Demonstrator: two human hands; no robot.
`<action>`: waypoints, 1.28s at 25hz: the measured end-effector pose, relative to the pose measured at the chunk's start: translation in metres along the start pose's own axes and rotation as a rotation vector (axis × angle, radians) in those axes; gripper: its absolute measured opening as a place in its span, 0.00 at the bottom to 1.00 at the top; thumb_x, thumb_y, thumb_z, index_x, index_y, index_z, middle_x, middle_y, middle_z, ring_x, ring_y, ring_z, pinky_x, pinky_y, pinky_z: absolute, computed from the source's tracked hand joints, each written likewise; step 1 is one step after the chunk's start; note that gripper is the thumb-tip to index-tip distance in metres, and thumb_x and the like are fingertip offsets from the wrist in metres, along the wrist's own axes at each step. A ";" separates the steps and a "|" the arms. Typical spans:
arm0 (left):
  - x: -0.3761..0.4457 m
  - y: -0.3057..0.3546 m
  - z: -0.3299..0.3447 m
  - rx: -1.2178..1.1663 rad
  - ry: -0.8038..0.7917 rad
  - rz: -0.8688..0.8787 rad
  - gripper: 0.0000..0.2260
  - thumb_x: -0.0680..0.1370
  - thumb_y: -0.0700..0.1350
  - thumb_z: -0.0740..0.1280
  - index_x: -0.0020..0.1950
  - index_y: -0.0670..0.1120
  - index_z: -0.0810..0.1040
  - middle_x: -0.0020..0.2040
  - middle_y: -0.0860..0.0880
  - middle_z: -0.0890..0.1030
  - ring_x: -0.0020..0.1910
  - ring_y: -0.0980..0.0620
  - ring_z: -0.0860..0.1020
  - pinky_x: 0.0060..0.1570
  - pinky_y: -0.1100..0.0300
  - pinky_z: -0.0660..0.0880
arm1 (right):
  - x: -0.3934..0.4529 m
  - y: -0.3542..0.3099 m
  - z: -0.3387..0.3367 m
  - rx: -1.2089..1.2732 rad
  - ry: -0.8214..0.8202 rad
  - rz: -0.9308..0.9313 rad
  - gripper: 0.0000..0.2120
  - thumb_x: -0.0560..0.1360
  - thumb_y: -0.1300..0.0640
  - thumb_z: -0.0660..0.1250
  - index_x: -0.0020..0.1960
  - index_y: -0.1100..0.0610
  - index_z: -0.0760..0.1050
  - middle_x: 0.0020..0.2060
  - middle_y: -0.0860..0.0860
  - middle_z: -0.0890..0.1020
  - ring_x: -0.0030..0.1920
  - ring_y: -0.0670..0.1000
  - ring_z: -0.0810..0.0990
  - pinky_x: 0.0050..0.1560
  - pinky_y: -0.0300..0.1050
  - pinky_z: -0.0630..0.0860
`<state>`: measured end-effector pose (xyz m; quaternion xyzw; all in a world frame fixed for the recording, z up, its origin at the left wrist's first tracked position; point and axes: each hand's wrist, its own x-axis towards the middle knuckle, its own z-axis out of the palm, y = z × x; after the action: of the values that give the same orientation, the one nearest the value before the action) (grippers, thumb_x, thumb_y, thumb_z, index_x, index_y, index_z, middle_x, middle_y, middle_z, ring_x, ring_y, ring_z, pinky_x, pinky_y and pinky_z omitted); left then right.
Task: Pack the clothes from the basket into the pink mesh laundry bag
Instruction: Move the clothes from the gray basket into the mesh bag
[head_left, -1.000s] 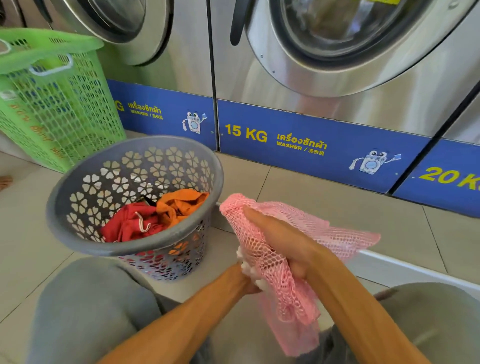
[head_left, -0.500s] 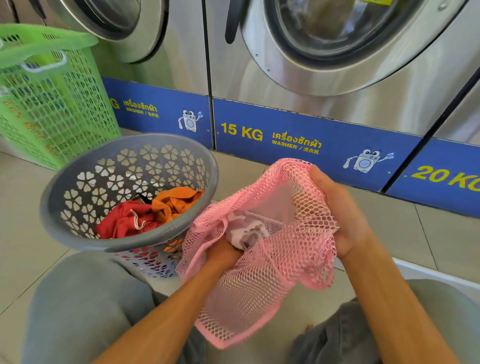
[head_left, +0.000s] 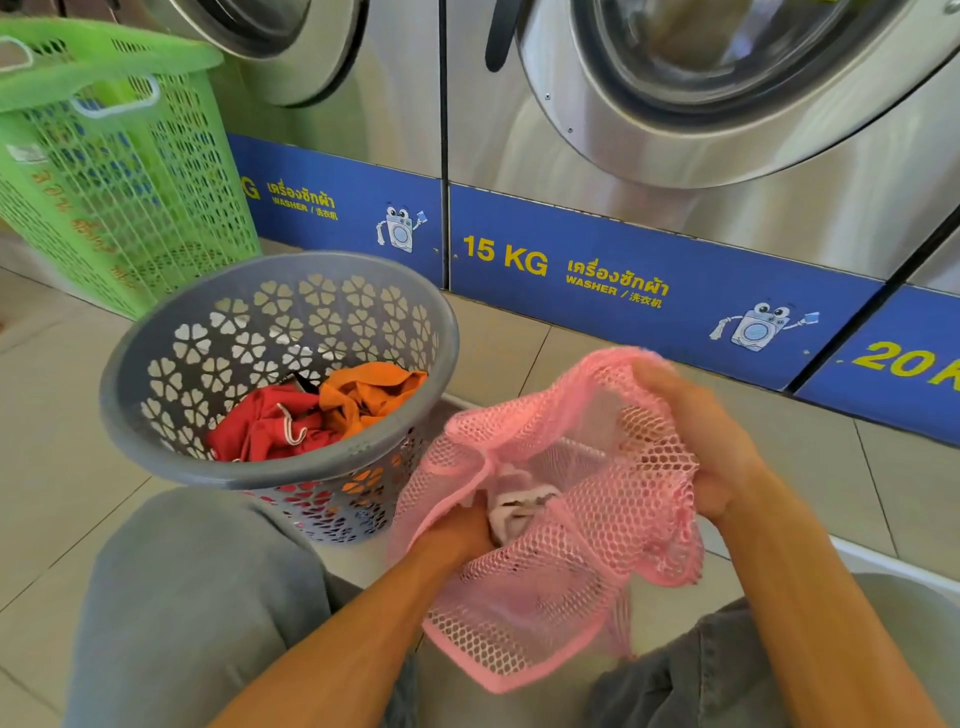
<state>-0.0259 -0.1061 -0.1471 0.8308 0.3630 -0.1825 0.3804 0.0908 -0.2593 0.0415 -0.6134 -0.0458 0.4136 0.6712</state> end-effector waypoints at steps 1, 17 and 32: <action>0.002 0.006 0.003 0.036 -0.008 0.069 0.31 0.78 0.56 0.65 0.77 0.46 0.61 0.69 0.43 0.73 0.66 0.42 0.74 0.64 0.50 0.72 | 0.005 0.007 0.003 -0.108 0.034 0.044 0.15 0.81 0.50 0.63 0.52 0.60 0.81 0.35 0.55 0.86 0.33 0.54 0.84 0.39 0.48 0.80; -0.003 0.051 -0.051 -0.243 0.159 0.098 0.47 0.70 0.54 0.72 0.78 0.57 0.42 0.75 0.42 0.64 0.70 0.38 0.69 0.66 0.41 0.71 | 0.042 0.058 0.013 -0.479 0.132 0.128 0.22 0.82 0.43 0.59 0.66 0.59 0.76 0.55 0.59 0.85 0.54 0.60 0.84 0.59 0.60 0.80; -0.010 0.054 -0.062 -0.401 0.079 0.239 0.46 0.73 0.40 0.72 0.80 0.62 0.46 0.74 0.43 0.69 0.69 0.44 0.71 0.63 0.50 0.74 | 0.039 0.046 0.011 -0.833 0.201 -0.175 0.05 0.75 0.63 0.64 0.45 0.58 0.79 0.36 0.51 0.81 0.36 0.53 0.78 0.35 0.44 0.72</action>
<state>0.0093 -0.0878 -0.0743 0.7823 0.3057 -0.0279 0.5421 0.0868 -0.2311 -0.0131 -0.8627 -0.1952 0.2397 0.4002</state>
